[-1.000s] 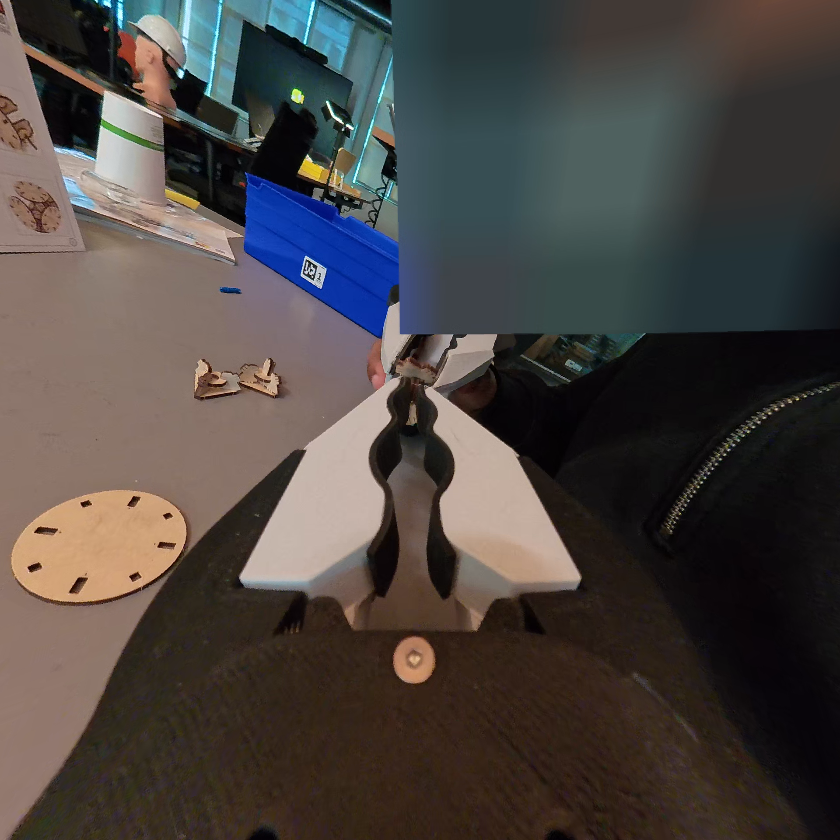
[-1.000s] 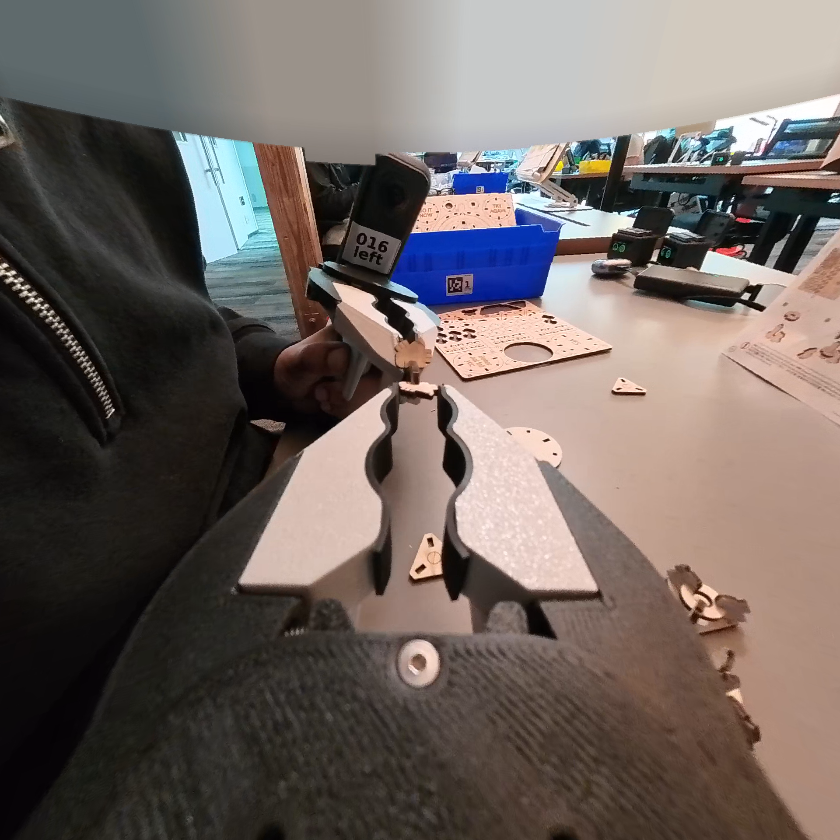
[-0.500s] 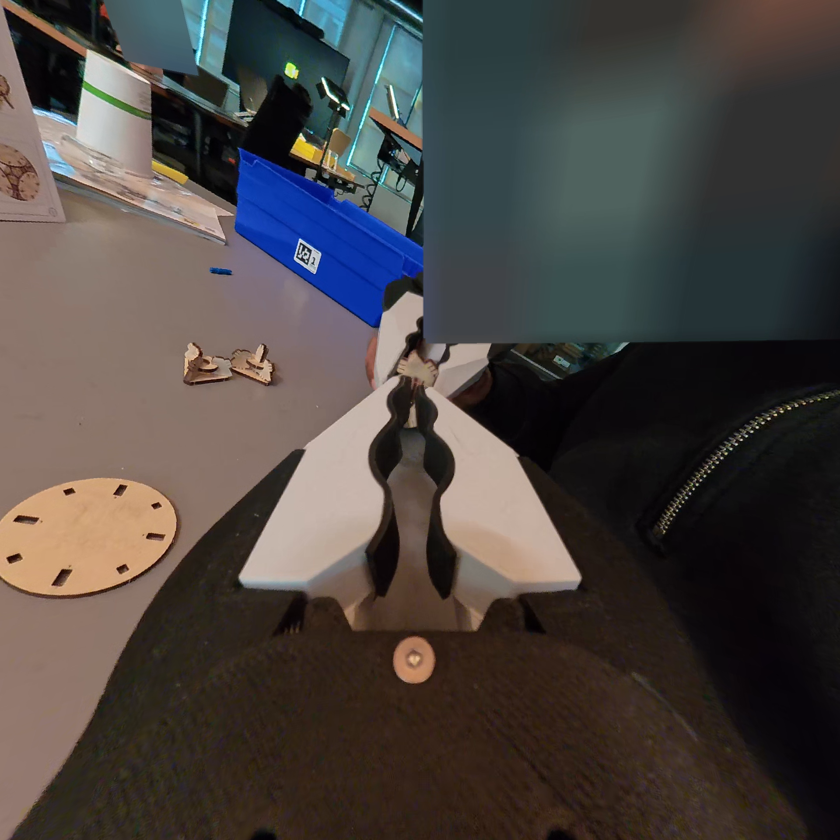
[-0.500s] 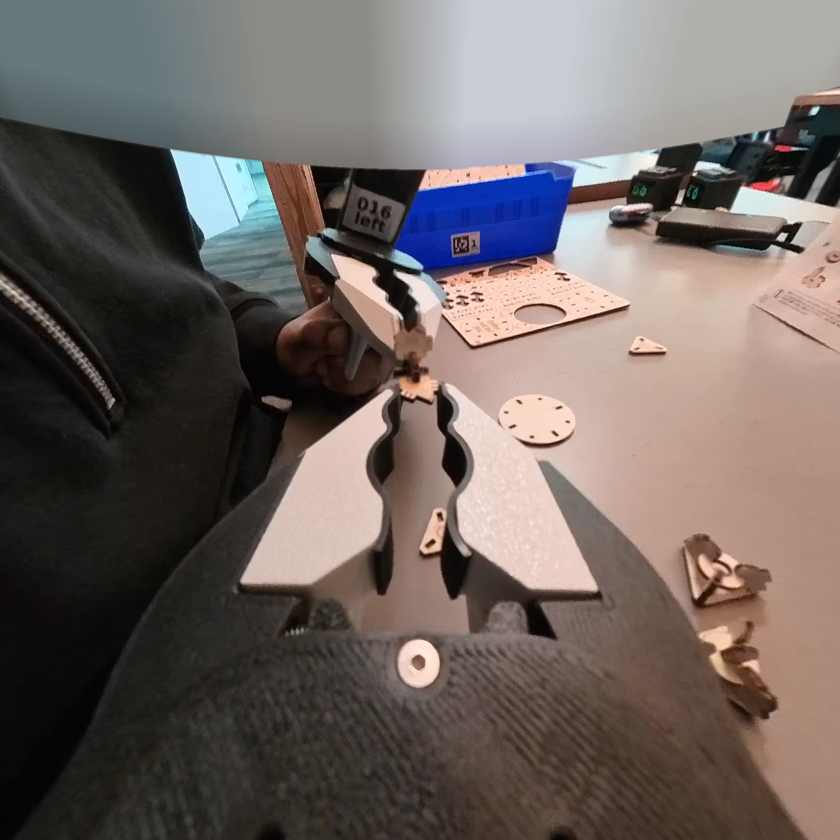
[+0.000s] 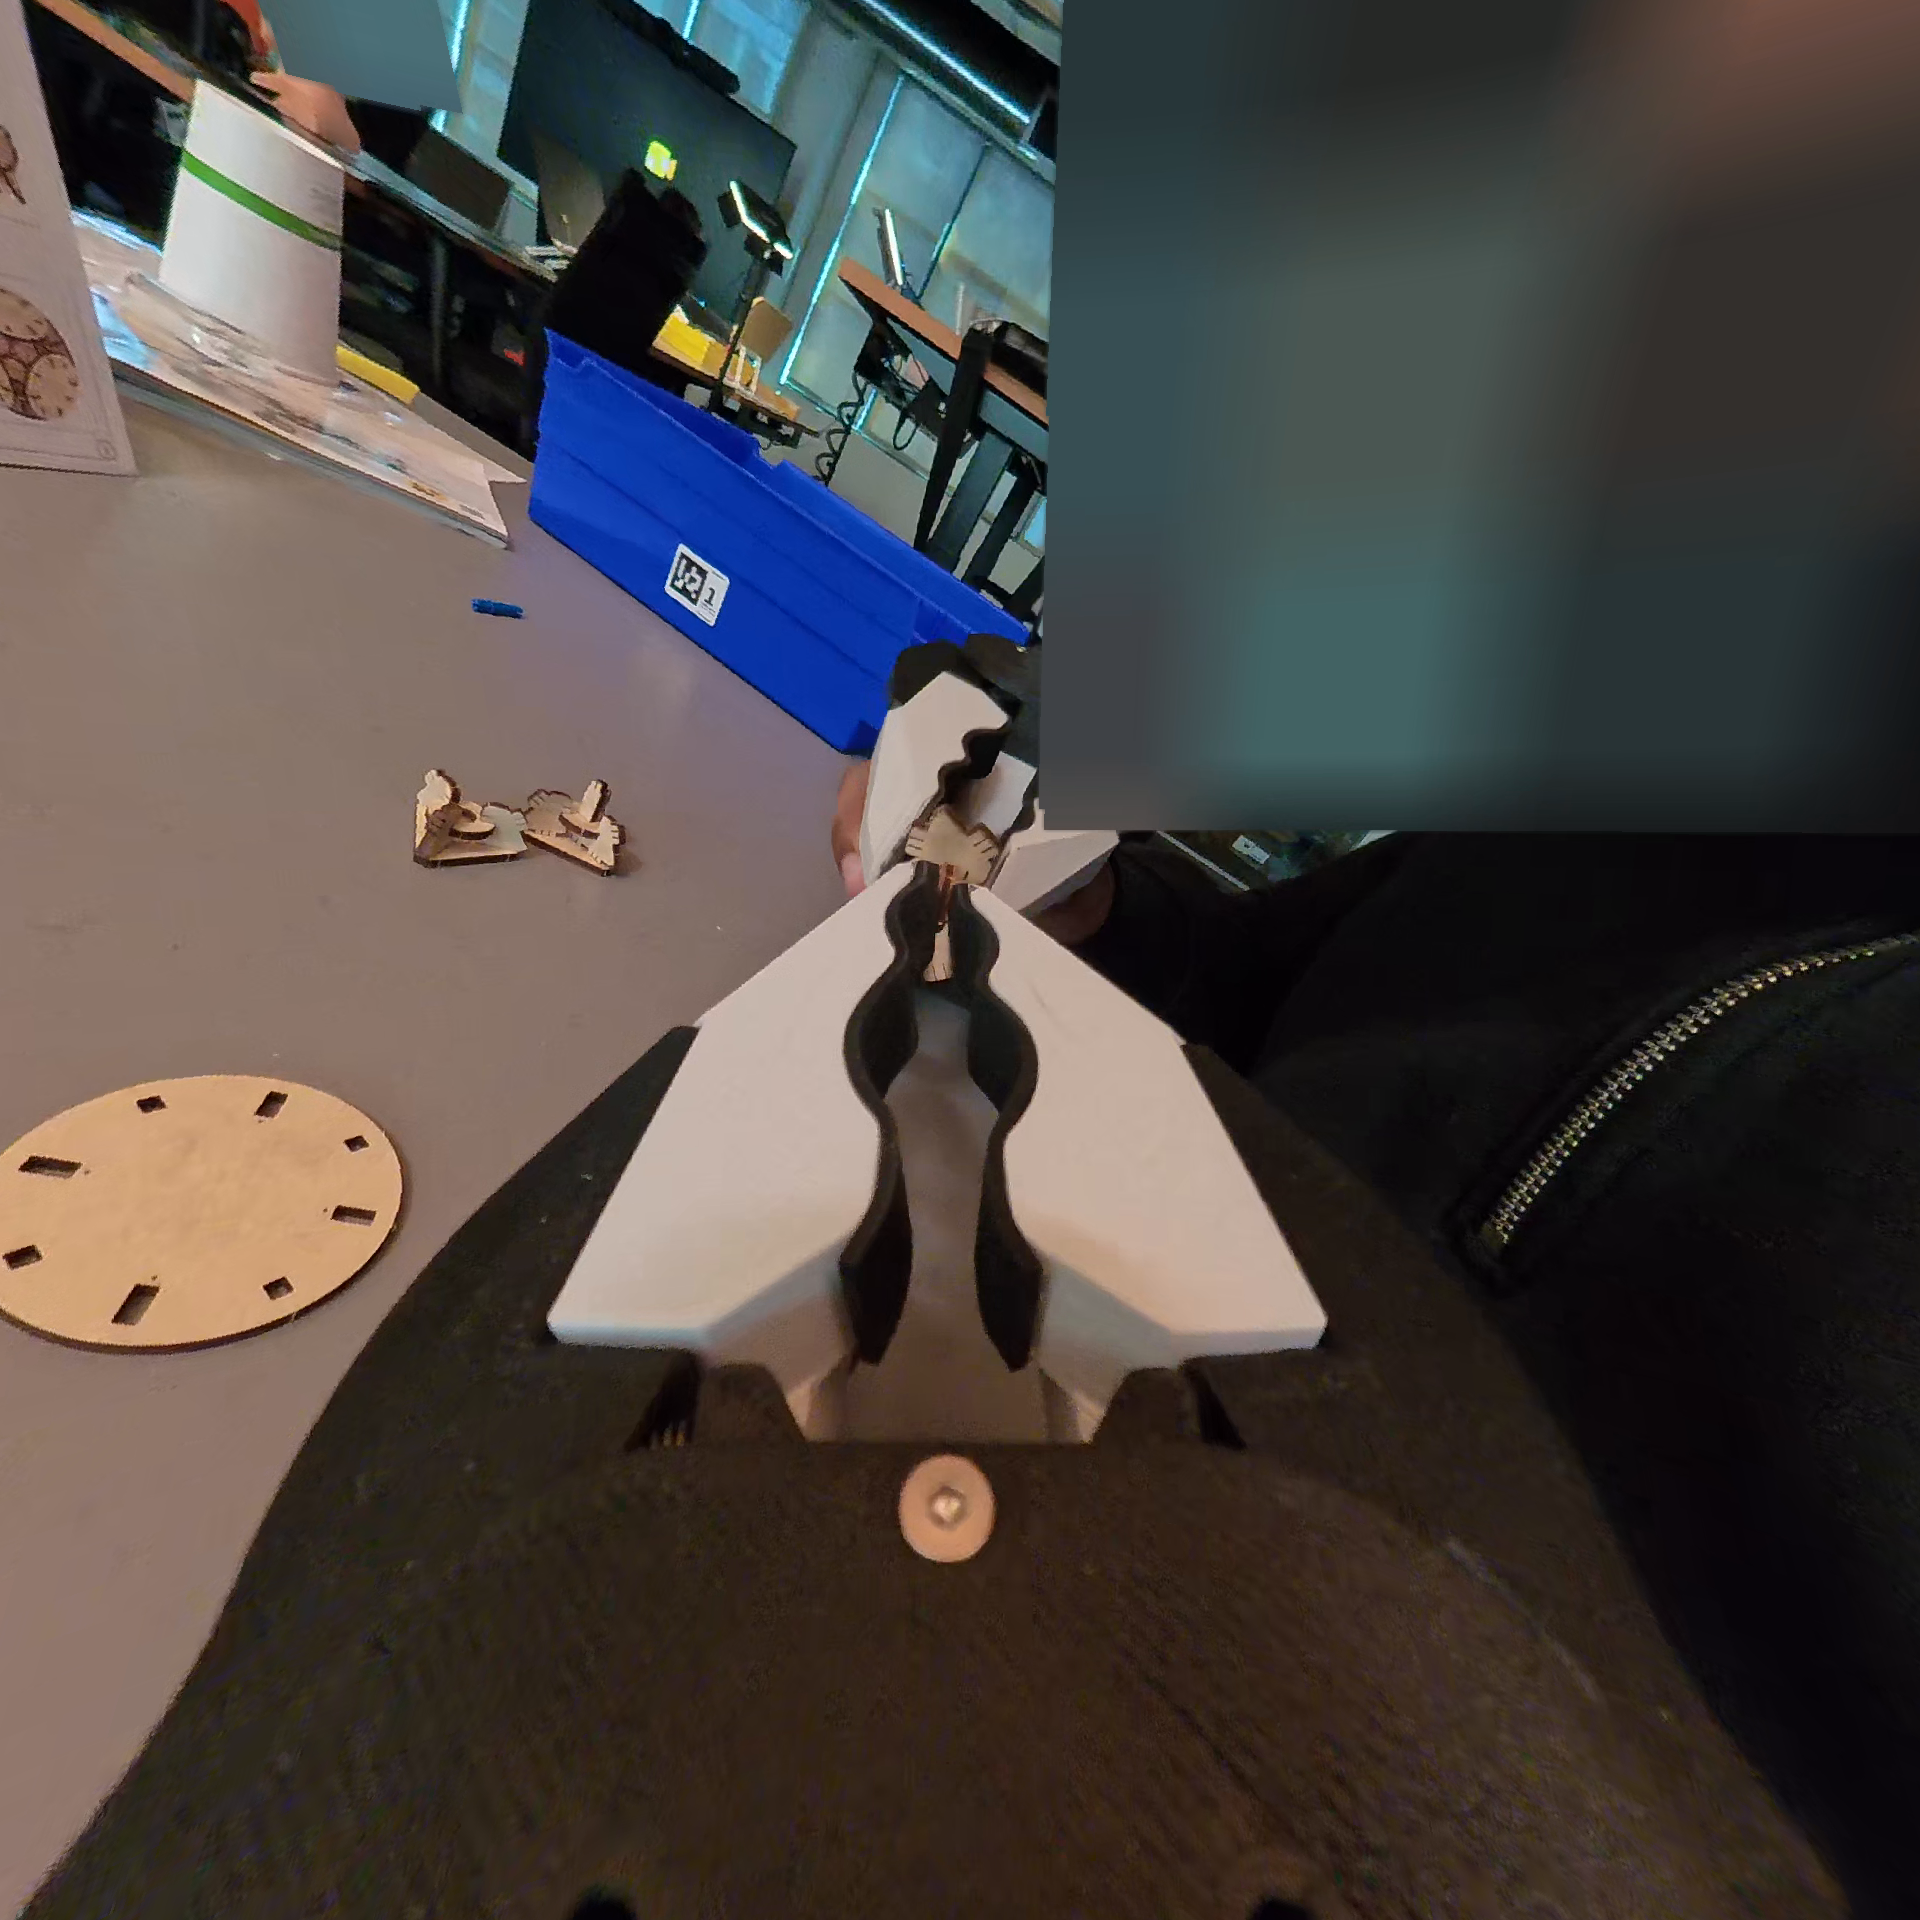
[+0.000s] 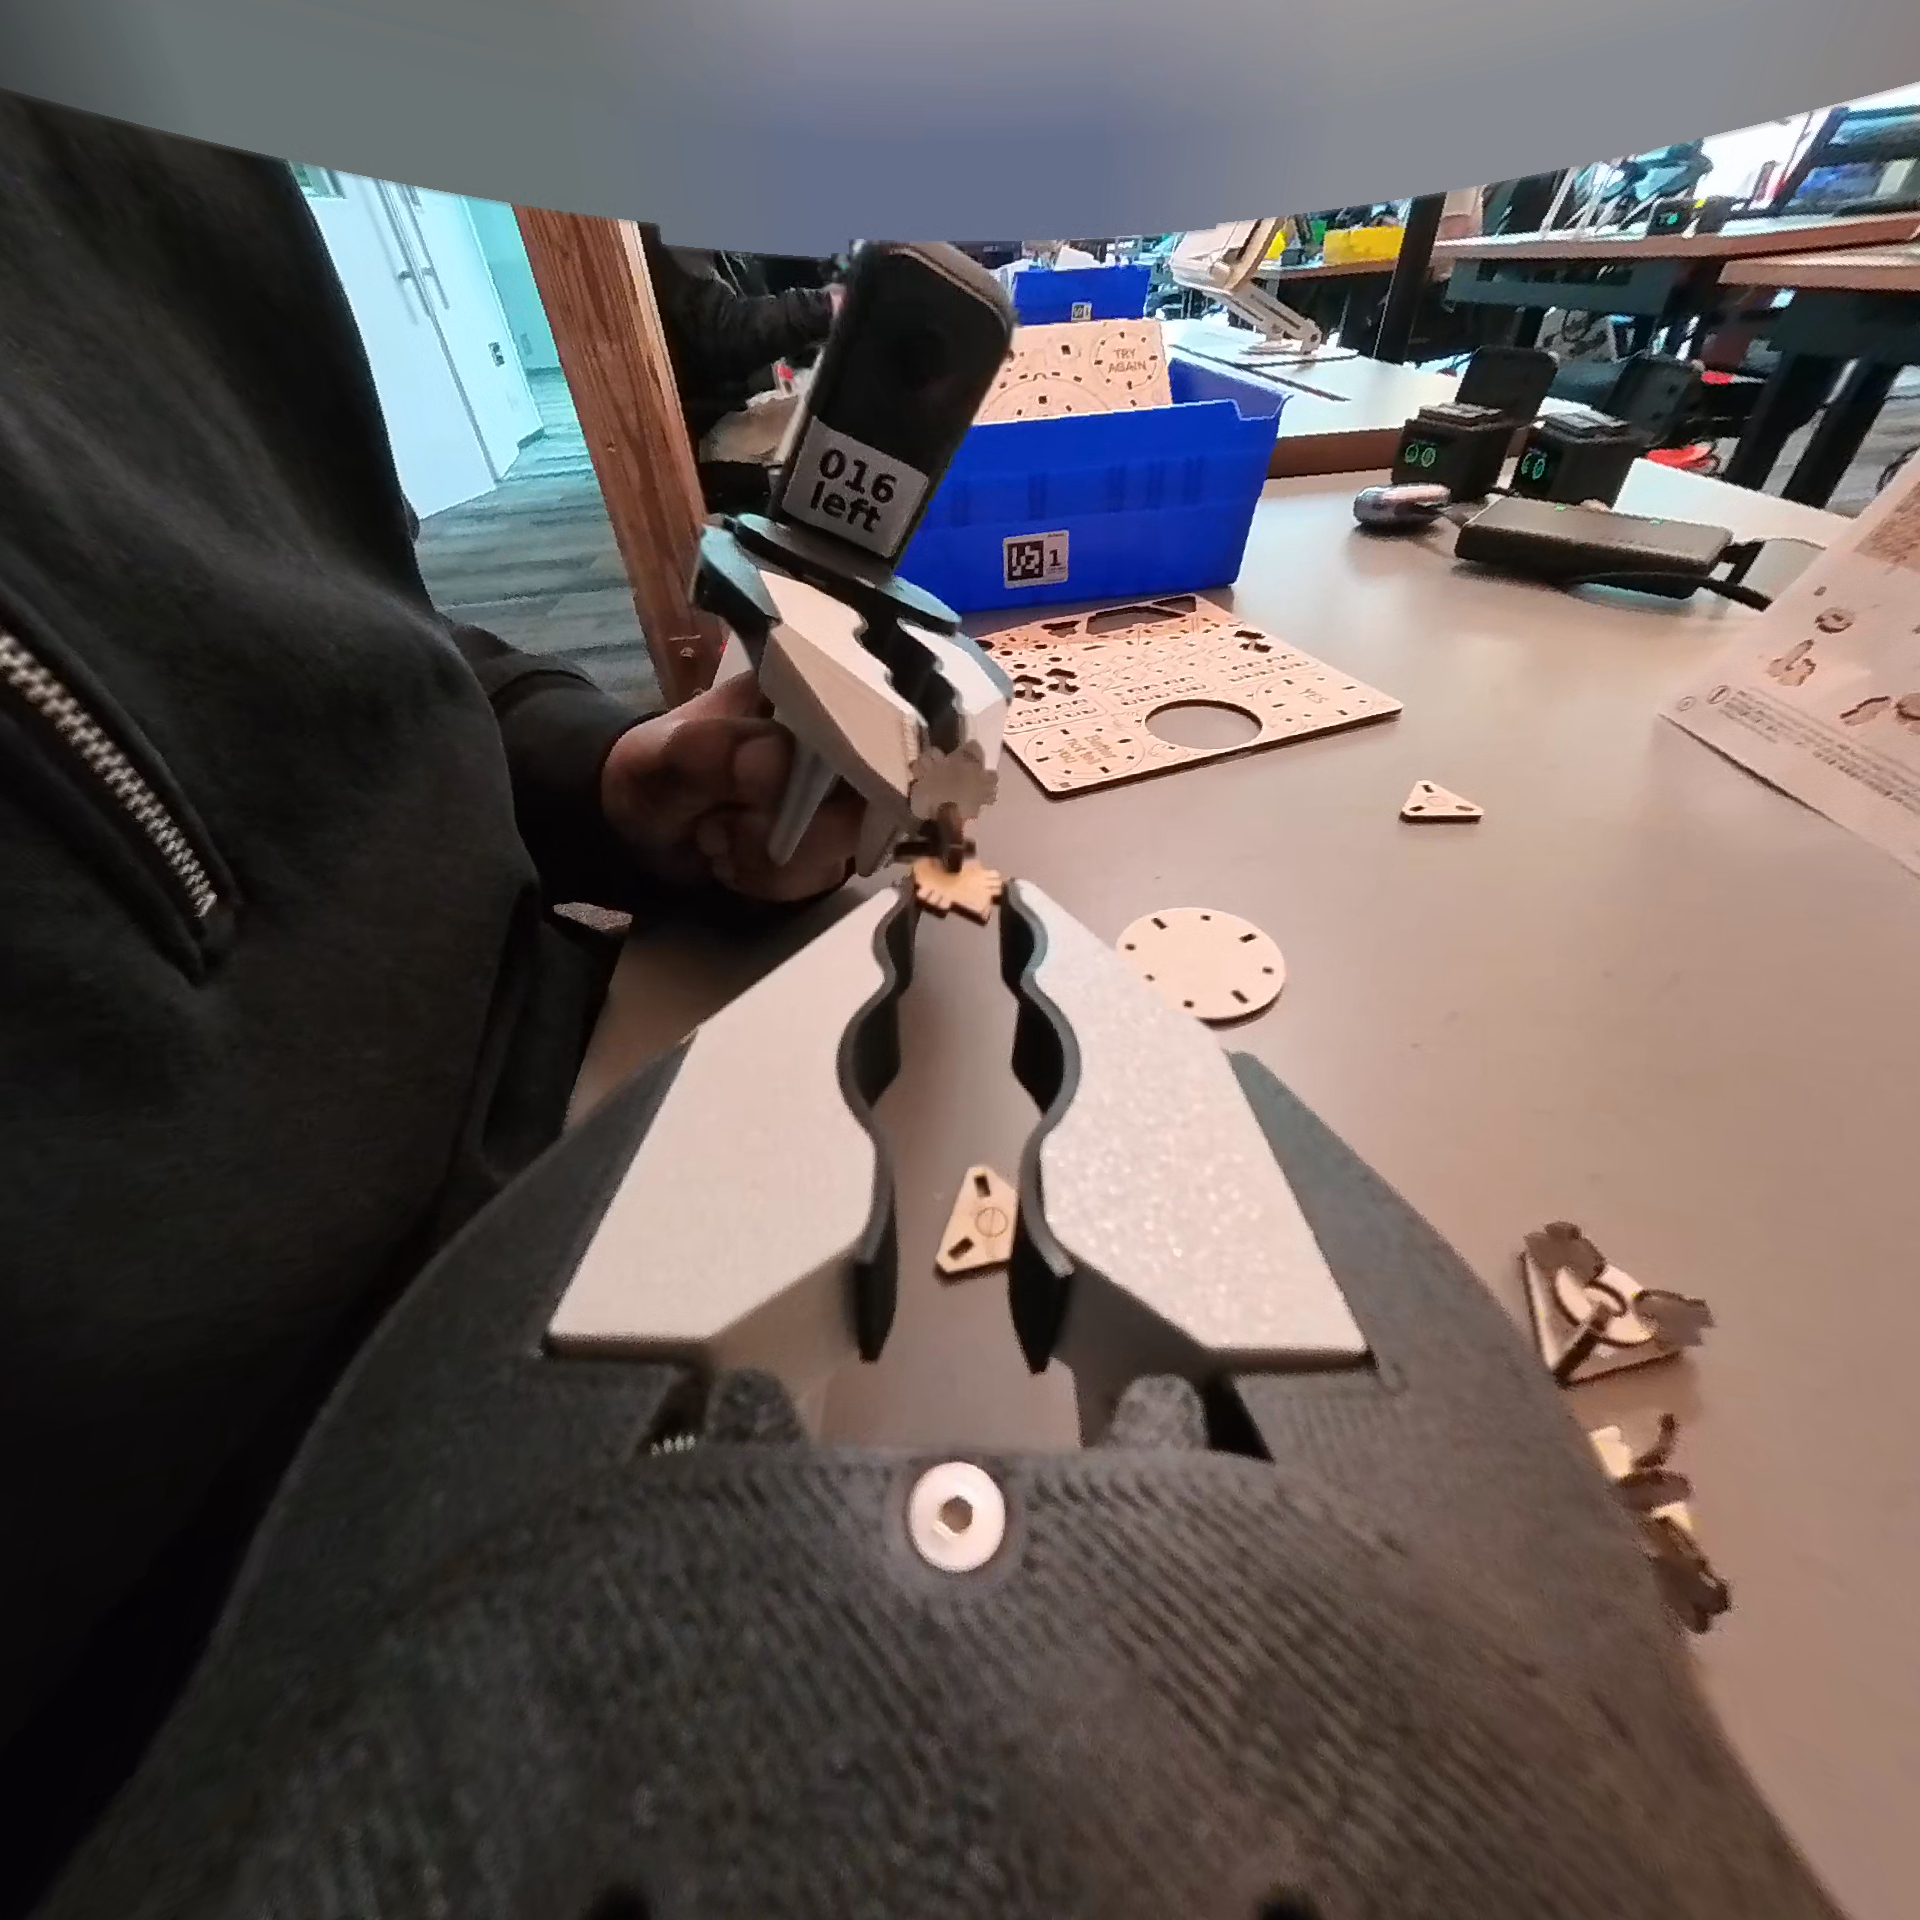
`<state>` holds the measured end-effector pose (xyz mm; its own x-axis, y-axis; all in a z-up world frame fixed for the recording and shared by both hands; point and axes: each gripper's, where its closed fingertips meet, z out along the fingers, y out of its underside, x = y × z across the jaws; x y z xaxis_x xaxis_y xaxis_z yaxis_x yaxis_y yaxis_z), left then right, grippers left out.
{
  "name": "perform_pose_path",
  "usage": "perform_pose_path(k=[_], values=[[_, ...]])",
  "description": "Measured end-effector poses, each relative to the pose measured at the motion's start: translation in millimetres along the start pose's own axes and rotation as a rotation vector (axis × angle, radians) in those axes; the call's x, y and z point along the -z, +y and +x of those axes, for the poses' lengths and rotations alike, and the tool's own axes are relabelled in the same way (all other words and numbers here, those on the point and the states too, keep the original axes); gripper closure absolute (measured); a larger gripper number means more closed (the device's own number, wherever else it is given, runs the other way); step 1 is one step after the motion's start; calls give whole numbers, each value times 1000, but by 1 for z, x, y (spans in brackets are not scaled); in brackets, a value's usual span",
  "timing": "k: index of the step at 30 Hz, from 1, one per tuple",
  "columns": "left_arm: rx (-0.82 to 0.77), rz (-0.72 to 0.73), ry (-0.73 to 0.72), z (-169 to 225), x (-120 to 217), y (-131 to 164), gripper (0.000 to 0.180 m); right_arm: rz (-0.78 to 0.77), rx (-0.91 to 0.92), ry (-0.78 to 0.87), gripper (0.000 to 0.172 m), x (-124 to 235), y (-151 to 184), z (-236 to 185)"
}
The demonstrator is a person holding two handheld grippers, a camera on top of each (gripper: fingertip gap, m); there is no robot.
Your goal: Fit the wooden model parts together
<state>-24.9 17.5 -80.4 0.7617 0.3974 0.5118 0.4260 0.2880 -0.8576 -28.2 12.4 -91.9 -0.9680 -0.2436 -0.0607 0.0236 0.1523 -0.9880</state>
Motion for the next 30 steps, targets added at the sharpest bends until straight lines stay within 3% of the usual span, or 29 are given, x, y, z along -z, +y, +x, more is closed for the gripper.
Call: perform_pose_path(k=[6,9,13,19,30], values=[[48,7,7,-4,1,-1,179,16,12,20,157,1,-2,2],[109,47,6,-11,5,-6,179,33,58,53,145,3,-5,5],[253,88,-11,-27,9,-9,179,17,256,169,138,5,-5,11],[377,-7,-32,-38,-1,7,178,-129,597,353,136,-1,9,18],[475,-53,3,-36,-8,15,178,-260,776,413,148,-7,22,23]])
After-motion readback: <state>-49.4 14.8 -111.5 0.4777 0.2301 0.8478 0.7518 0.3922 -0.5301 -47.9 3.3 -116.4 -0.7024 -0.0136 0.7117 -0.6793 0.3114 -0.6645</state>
